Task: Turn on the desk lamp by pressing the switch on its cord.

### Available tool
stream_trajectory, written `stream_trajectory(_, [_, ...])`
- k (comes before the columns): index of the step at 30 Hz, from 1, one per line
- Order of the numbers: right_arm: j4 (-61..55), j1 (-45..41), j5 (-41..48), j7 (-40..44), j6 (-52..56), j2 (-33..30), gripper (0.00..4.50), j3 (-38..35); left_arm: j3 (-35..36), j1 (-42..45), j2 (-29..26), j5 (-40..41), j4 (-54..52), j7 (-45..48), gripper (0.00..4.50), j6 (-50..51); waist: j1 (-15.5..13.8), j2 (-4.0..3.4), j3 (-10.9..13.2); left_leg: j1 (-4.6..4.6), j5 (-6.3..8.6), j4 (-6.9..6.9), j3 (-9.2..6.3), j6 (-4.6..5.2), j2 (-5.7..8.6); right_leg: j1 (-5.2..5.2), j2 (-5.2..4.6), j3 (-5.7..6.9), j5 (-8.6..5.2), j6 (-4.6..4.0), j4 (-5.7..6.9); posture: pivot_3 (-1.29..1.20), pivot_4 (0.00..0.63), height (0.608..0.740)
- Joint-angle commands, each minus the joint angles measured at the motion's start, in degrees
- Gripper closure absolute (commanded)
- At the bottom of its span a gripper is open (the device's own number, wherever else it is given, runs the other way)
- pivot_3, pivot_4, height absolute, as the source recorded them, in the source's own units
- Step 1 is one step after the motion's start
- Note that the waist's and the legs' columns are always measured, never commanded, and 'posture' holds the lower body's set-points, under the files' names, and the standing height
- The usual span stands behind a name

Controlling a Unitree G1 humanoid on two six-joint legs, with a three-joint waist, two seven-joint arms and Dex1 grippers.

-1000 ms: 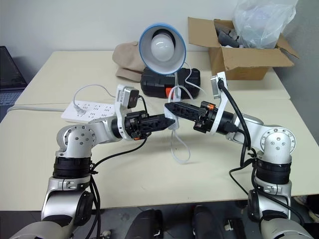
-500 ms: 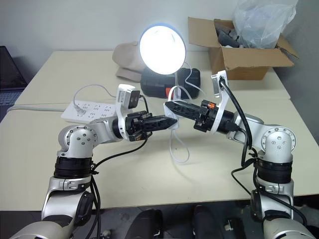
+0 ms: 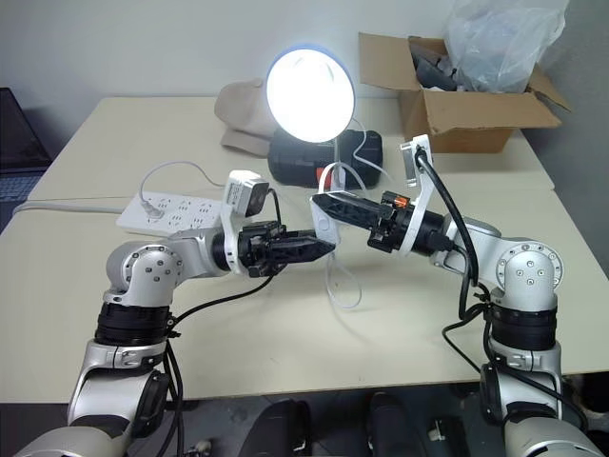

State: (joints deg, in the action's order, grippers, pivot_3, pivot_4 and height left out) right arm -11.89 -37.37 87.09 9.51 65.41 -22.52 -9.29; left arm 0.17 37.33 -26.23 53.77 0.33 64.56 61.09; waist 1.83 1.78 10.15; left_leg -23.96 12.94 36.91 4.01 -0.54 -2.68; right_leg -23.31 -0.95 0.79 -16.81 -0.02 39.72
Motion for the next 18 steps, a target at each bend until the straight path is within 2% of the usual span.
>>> stream_trajectory(1, [0.7,0.5,3.7,-3.6,-2.2,0.3,4.12,-1.9,-0.7,-1.6,-2.7,-0.7,-3.9,1.7,1.76,-0.8,0.0,0.00,0.0,0.00,0.00,0.00,0.00,0.00,0.00,0.00,0.00,0.00,0.00,0.00,0.00,0.00,0.150,0.740])
stream_trajectory(5, [1.9,2.4,4.7,-8.1,-3.4,0.5,4.12,-2.2,-1.4,-4.8,-5.5,-1.1,-7.1,2.7,1.12,-1.1,0.0,0.00,0.0,-0.01,0.00,-0.03,0.01,0.00,0.01,0.01,-0.01,-0.01,0.00,0.00,-0.04,0.00,0.150,0.740])
stream_trajectory(12, [5.5,5.1,-6.5,-10.2,-4.1,-0.6,4.12,1.4,0.5,-11.4,-8.2,1.7,-14.7,0.7,0.00,0.4,0.0,-0.01,0.0,-0.07,0.00,-0.04,0.02,0.00,0.02,0.01,-0.04,-0.01,0.01,0.02,-0.18,0.00,0.150,0.740])
stream_trajectory(18, [8.2,5.1,-18.1,-5.6,-5.3,-1.0,4.12,6.2,0.7,-14.2,-10.2,1.8,-17.5,0.3,0.00,-0.2,0.0,-0.01,0.0,-0.03,0.00,-0.04,0.01,0.01,0.00,0.03,-0.02,0.00,0.02,0.05,-0.19,0.00,0.150,0.740])
